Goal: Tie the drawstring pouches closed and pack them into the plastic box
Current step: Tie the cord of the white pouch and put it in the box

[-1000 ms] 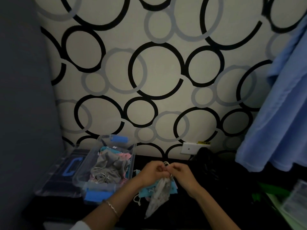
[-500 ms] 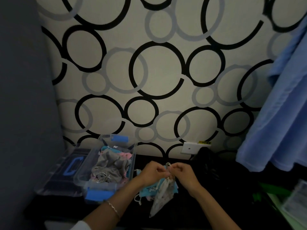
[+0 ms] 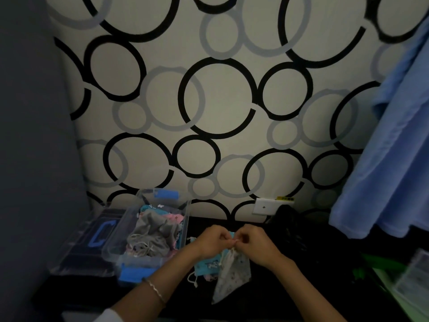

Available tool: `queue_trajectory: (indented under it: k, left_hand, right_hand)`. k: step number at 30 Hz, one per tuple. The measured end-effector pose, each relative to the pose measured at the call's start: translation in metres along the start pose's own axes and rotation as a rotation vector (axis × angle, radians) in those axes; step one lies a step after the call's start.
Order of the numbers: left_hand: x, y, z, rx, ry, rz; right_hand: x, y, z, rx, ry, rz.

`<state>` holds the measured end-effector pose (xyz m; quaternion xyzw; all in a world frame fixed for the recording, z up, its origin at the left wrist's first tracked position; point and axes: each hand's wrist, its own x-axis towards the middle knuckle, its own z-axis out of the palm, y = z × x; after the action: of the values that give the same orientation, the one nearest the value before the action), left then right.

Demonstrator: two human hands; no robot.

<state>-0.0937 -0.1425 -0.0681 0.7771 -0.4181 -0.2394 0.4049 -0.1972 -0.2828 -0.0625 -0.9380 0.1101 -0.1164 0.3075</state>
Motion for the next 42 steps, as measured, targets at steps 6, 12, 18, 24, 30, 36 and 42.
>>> queue_trajectory:
  k: [6,12,18,24,30,36,42]
  left_hand:
    - [-0.003,0.003,-0.001,0.051,0.099,0.054]
    - [0.000,-0.002,-0.005,0.042,0.191,0.051]
    - [-0.005,-0.002,-0.007,-0.003,0.202,0.135]
    - [-0.008,0.005,-0.008,0.073,0.255,0.159]
    - [-0.007,0.009,-0.004,0.271,0.312,0.053]
    - [-0.006,0.013,-0.005,-0.024,0.237,-0.062]
    - [-0.009,0.015,-0.007,-0.312,0.169,-0.136]
  right_hand:
    - [0.009,0.009,0.006,0.283,-0.071,0.218]
    - [0.006,0.008,0.005,0.503,-0.137,0.211]
    - [0.009,0.010,0.000,0.597,-0.179,0.225]
    - [0.014,0.012,0.004,0.725,-0.169,0.296]
    - [0.013,0.007,0.009,0.541,-0.043,0.267]
    - [0.010,-0.004,0.010,0.357,0.197,0.177]
    - [0.001,-0.005,0.011,0.292,0.165,0.054]
